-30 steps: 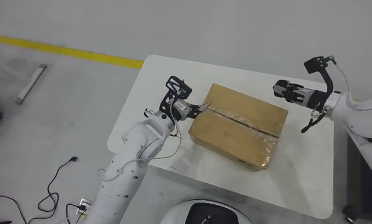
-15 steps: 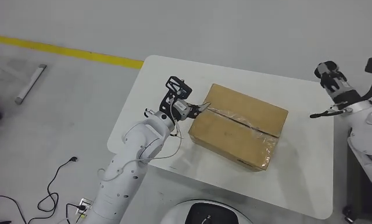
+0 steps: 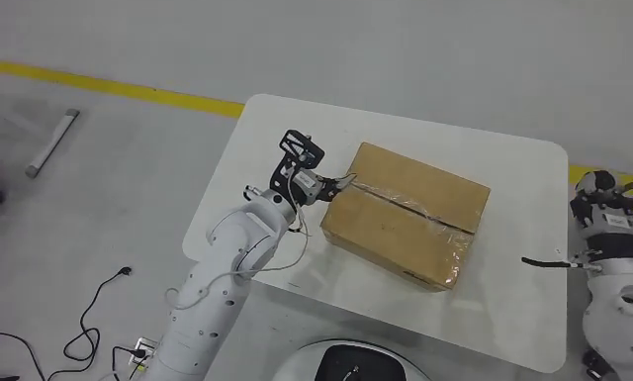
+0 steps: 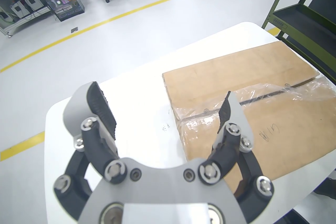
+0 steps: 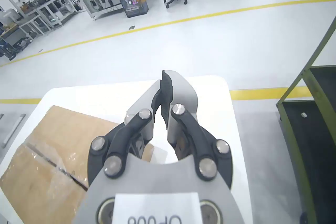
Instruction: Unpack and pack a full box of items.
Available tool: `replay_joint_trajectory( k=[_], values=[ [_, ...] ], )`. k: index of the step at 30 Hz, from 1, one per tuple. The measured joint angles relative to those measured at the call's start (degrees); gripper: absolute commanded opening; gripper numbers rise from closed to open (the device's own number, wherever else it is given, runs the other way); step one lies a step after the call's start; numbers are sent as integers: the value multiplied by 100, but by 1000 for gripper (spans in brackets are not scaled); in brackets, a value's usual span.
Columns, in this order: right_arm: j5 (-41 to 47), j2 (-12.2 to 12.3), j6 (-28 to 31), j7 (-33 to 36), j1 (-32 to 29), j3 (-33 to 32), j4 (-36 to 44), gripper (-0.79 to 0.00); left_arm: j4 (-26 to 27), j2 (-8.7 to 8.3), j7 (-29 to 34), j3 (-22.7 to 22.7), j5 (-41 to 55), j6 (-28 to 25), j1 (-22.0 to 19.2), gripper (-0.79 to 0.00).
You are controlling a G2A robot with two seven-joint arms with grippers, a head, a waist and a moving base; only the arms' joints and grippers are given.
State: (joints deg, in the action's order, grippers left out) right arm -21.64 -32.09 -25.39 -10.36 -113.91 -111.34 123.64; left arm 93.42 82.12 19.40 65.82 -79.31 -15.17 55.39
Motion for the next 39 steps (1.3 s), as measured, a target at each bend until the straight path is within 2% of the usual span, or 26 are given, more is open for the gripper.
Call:
replay_joint_trajectory(
  k=[2,3,4,5,6,7,13,16,20,25,39],
  values=[
    [-140,-69,151,108,-319,-321,62,-785,87,-13,-28,66,-258,322,94,0],
    [-174,-98,257,160,-435,-443,67,-449,123,-17,-40,90,-345,457,139,0],
    [-191,-122,389,215,-542,-562,59,0,169,-19,-45,119,-427,627,197,0],
    [-193,-126,424,229,-563,-589,54,-779,190,-20,-45,132,-467,725,224,0],
    [-192,-127,423,232,-561,-588,52,-772,199,-21,-44,138,-479,762,234,0],
    [-189,-125,408,231,-552,-579,51,-732,199,-21,-43,138,-479,760,235,0],
    [-188,-124,397,226,-546,-572,52,-343,196,-20,-42,135,-472,740,231,0],
    [-188,-124,398,226,-546,-572,52,-197,196,-20,-42,135,-472,741,231,0],
    [-188,-124,398,226,-546,-572,52,-56,196,-20,-42,135,-472,741,231,0],
    [-188,-124,398,226,-546,-572,52,0,196,-20,-42,135,-472,741,231,0],
    [-188,-124,398,226,-546,-572,52,0,196,-20,-42,135,-472,741,231,0]
  ],
)
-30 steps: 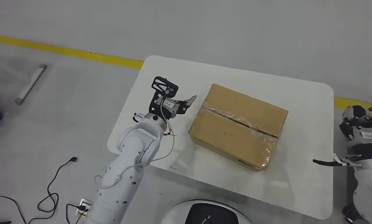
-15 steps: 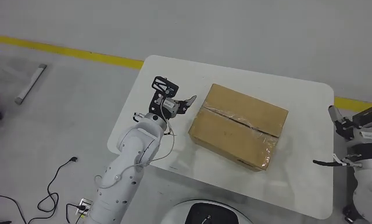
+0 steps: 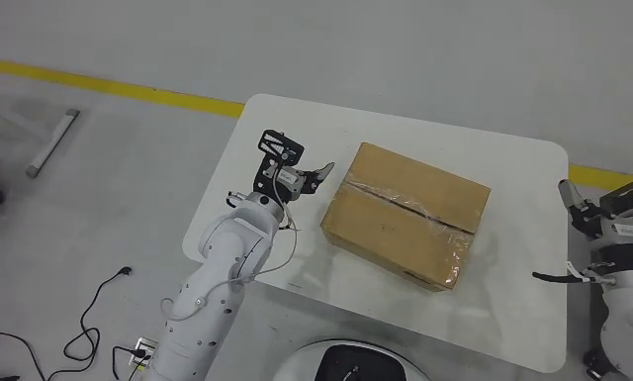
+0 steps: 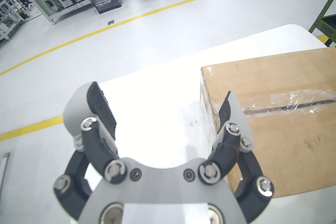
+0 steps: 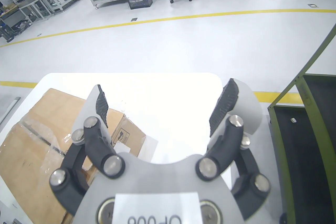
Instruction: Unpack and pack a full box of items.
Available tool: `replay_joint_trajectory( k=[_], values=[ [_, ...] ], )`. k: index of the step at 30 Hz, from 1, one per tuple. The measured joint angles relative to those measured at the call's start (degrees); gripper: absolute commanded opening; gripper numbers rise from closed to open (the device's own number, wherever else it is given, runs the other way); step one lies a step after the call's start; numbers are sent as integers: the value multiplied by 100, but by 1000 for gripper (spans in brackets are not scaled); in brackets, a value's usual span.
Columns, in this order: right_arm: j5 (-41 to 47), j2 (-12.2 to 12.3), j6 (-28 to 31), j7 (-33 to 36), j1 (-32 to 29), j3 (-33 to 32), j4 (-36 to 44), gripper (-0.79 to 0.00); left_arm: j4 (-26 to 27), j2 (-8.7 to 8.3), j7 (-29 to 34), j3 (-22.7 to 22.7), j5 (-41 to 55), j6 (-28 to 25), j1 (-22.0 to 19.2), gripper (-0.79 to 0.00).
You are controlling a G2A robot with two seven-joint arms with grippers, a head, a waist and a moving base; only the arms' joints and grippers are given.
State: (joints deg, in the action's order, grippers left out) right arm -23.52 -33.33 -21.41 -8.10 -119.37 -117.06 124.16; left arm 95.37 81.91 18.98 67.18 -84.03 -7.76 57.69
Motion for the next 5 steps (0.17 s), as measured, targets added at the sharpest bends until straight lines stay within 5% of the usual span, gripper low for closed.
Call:
replay_joint_trajectory(
  k=[5],
  values=[
    [0,0,0,0,0,0,0,0,0,0,0,0,0,0,0,0]
  ],
)
